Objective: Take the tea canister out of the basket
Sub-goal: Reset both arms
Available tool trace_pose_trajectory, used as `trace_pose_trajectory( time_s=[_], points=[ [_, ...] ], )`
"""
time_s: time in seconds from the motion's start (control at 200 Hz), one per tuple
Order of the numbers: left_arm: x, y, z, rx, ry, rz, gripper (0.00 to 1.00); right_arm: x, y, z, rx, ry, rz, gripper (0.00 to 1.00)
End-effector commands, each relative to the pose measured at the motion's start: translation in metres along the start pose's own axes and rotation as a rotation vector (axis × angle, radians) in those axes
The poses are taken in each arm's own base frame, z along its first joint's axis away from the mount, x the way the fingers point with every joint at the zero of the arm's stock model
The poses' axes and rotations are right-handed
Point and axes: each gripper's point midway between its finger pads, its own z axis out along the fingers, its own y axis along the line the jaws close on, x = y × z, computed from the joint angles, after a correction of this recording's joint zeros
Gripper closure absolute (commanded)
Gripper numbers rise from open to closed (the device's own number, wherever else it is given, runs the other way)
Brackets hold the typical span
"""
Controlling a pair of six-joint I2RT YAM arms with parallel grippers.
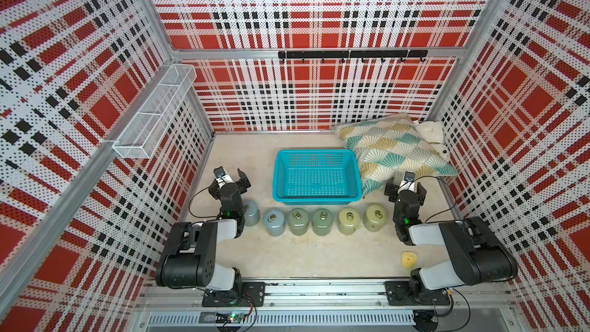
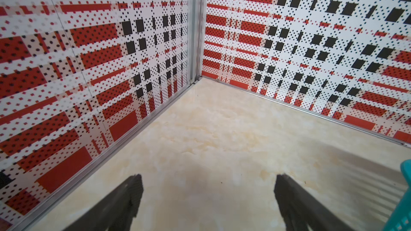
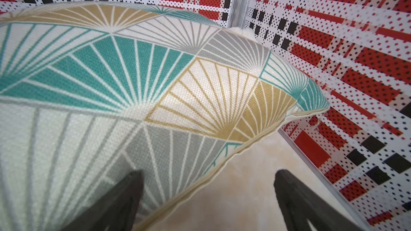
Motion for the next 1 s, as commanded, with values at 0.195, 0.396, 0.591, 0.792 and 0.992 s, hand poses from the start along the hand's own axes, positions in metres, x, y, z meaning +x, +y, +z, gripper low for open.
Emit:
trace_pose_trajectory(
  time_s=[0.195, 0.396, 0.591, 0.792, 0.992],
  points=[
    [0.002, -0.022, -0.025, 0.134, -0.110, 0.060, 0.01, -0.003, 0.007, 0.015, -0.122, -0.016, 0.069, 0.00],
    [-0.004, -0.023, -0.028, 0.138, -0.150, 0.054, 0.01, -0.003, 0.007, 0.015, -0.130, -0.021, 0.072, 0.00],
    [-0.005, -0.023, -0.028, 0.140, -0.152, 0.053, 0.01, -0.004, 0.007, 0.015, -0.130, -0.025, 0.073, 0.00],
    [-0.004, -0.024, -0.028, 0.142, -0.151, 0.055, 0.01, -0.003, 0.007, 0.015, -0.130, -0.021, 0.072, 0.00],
    [-0.004, -0.024, -0.028, 0.143, -0.151, 0.054, 0.01, -0.004, 0.006, 0.015, -0.129, -0.022, 0.073, 0.00]
  ],
)
